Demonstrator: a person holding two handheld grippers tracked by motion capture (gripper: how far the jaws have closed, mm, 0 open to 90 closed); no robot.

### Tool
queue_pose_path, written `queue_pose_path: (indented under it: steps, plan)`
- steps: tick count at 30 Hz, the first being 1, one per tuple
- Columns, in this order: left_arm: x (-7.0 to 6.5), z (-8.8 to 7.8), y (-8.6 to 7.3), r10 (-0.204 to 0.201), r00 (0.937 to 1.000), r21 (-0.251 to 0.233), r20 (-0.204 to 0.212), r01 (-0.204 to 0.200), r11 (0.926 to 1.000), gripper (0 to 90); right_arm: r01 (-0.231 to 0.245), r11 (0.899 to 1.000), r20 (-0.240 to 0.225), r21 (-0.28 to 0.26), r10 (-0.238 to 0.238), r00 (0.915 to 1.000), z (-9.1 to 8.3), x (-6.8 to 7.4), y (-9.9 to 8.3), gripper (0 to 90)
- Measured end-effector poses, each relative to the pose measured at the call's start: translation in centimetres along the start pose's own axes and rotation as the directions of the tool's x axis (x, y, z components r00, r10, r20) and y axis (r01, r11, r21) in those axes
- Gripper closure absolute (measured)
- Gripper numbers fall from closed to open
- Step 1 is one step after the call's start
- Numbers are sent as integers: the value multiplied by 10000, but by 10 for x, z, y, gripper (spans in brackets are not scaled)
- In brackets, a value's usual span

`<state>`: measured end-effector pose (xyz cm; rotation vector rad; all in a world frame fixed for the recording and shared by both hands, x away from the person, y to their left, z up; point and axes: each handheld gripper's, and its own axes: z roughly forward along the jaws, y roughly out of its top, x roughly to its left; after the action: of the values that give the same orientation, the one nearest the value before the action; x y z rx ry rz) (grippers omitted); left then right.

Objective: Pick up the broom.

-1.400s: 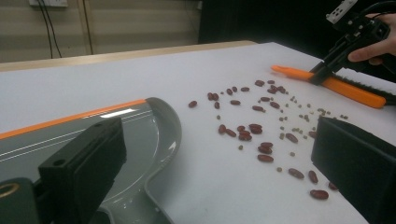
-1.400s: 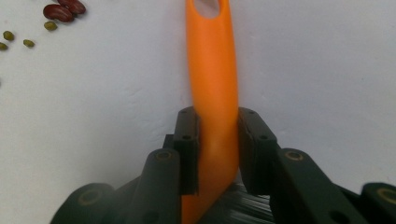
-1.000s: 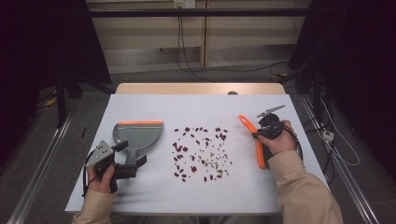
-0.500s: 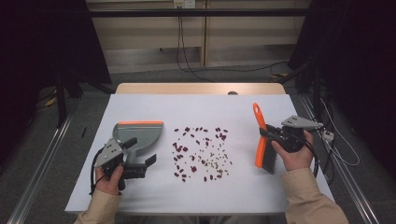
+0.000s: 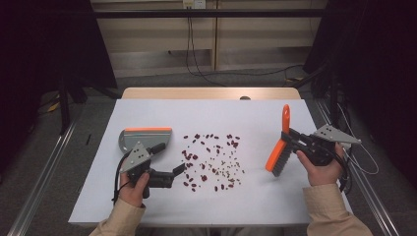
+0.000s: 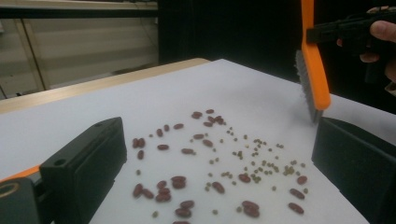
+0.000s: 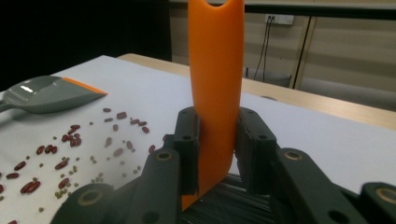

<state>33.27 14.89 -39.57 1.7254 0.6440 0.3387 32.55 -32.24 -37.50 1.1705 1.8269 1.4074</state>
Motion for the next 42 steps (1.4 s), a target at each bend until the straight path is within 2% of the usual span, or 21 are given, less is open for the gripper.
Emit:
queue_pose_path:
  steps: [8,11,12,16,22,25,27,28,30,33,34,37,39,42]
  plan:
    - [-22,33,8,29,9978,228,659,-44,9997,25,-113,9979,-251,-644,97,9996,1,9,13,716]
    - [-31,47,11,251,9962,270,829,-274,9993,28,-8,9974,-410,-722,-21,9992,6,15,19,716]
    - [-33,51,12,197,9962,266,853,-220,9994,35,-127,9968,-487,-791,88,9988,9,18,21,716]
    - [-37,68,15,-224,9927,617,1186,152,9980,43,-56,9963,-776,-857,-11,9970,21,29,26,716]
    - [-45,91,18,-178,9844,1113,1752,-19,9938,178,34,9968,-1172,-801,-128,9930,41,45,31,716]
    - [-50,105,19,-296,9824,1314,1844,52,9913,248,27,9970,-1360,-774,-132,9906,51,53,32,716]
    - [-51,114,20,-438,9805,1404,1918,168,9900,256,18,9975,-1537,-704,-126,9880,58,58,32,716]
    - [-52,118,20,-388,9791,1481,1997,90,9889,277,90,9974,-1546,-715,-200,9878,61,61,32,716]
    - [-54,124,20,-353,9818,1686,1867,34,9857,329,108,9979,-1687,-633,-213,9854,68,67,33,715]
    - [-53,128,18,-435,9836,1820,1751,111,9832,488,111,9984,-1864,-550,-212,9822,76,76,34,715]
    - [-51,127,18,-393,9854,1889,1654,74,9820,629,123,9983,-1937,-564,-230,9808,78,79,35,714]
    - [-47,122,18,-540,9909,2071,1232,275,9779,676,177,9986,-1999,-494,-273,9794,84,85,35,712]
    - [-43,118,18,-753,9916,2045,1052,526,9775,693,-23,9988,-2141,-486,-82,9768,87,86,35,710]
    - [-39,112,16,-776,9937,1950,813,605,9789,707,-220,9988,-2281,-438,114,9736,90,87,35,701]
